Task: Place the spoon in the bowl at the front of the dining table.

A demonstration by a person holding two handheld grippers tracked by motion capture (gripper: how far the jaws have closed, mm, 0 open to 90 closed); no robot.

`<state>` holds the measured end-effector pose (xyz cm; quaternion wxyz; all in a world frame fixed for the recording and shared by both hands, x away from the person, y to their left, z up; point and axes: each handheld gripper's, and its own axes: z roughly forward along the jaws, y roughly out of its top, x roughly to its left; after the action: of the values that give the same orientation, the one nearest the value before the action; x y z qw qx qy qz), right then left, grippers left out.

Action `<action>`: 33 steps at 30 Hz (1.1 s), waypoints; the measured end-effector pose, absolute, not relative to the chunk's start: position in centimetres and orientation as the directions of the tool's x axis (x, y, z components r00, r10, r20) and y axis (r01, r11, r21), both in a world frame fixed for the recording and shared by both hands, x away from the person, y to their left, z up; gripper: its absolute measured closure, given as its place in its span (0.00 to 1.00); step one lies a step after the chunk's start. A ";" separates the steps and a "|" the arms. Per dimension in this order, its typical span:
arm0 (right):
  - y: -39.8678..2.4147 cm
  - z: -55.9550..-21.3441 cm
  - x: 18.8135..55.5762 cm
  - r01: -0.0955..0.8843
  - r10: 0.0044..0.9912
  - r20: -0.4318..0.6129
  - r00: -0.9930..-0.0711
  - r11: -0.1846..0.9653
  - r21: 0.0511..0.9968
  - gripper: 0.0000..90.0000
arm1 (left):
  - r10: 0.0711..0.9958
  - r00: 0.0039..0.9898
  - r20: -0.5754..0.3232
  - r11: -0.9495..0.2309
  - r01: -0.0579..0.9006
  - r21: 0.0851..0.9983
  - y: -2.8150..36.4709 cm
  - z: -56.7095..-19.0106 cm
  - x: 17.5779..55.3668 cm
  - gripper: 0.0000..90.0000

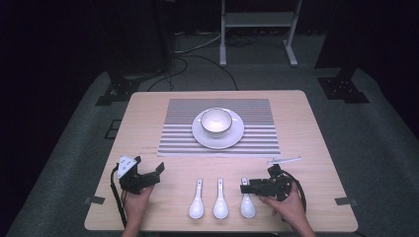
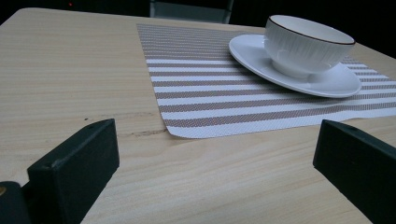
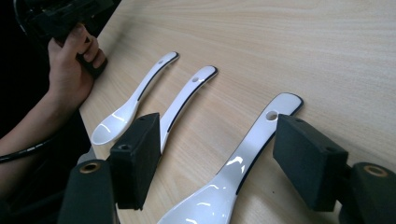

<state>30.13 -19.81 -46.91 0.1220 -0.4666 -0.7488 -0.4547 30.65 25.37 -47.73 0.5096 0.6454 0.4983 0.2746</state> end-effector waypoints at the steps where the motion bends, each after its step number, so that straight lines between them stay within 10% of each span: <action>1: -19.7 -46.9 30.2 0.811 0.592 0.606 -0.532 0.151 0.565 0.36 | 0.923 0.352 -0.154 0.017 0.364 0.931 25.4 -47.7 30.6 0.00; 33: -17.6 -47.0 30.6 0.774 0.753 0.377 -0.540 0.269 0.573 0.77 | 0.922 0.352 -0.160 0.022 0.365 0.931 25.5 -47.7 30.7 0.00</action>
<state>30.64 -17.56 -47.00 0.0145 -0.4794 -0.7963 -0.3687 30.66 25.45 -47.73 0.5110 0.6442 0.4997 0.2724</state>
